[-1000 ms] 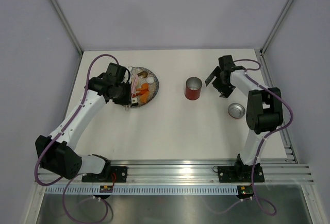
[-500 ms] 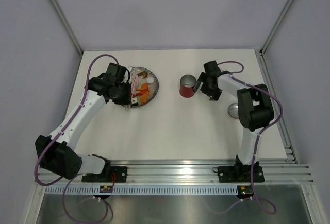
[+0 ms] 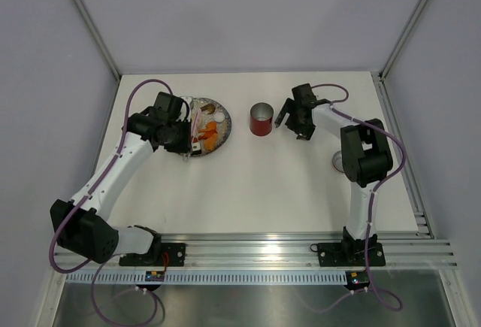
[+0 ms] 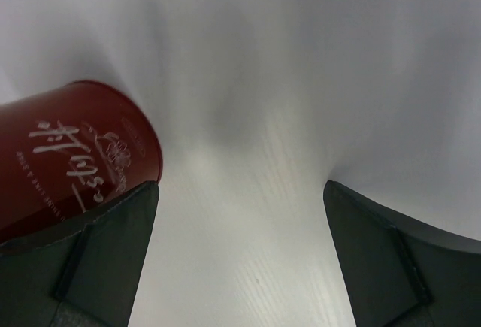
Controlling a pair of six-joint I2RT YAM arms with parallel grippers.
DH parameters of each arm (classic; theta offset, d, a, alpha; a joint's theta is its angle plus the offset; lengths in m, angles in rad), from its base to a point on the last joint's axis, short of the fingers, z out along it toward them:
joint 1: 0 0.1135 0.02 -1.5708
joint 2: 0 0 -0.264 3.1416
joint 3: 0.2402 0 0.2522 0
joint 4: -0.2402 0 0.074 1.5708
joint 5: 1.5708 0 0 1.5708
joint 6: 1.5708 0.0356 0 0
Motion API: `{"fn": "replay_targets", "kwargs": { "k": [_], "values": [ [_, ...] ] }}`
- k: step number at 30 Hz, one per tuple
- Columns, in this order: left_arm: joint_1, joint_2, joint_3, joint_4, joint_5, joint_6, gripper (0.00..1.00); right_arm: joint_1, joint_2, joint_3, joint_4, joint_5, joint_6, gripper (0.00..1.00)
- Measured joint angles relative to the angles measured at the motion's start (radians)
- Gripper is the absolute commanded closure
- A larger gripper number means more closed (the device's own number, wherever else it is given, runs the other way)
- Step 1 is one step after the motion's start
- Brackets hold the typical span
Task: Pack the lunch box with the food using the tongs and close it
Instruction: Move the packing box to the center of the board.
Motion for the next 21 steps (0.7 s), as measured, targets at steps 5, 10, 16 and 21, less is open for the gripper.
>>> {"fn": "replay_targets", "kwargs": {
  "k": [5, 10, 16, 21],
  "values": [
    [0.0, -0.008, 0.0, 0.001, 0.008, -0.001, 0.87, -0.086, 0.018, 0.028, 0.0, -0.01, 0.037, 0.01],
    [0.0, -0.009, 0.0, 0.001, 0.011, -0.004, 0.87, -0.094, 0.111, 0.166, -0.014, -0.033, 0.068, 0.01],
    [0.0, 0.001, 0.0, 0.002, 0.01, -0.004, 0.85, -0.056, 0.154, 0.239, -0.017, -0.066, 0.066, 0.01],
    [0.0, 0.043, 0.0, 0.007, 0.01, -0.003, 0.81, -0.024, 0.154, 0.24, -0.025, -0.082, 0.064, 0.01]
  ]
}}
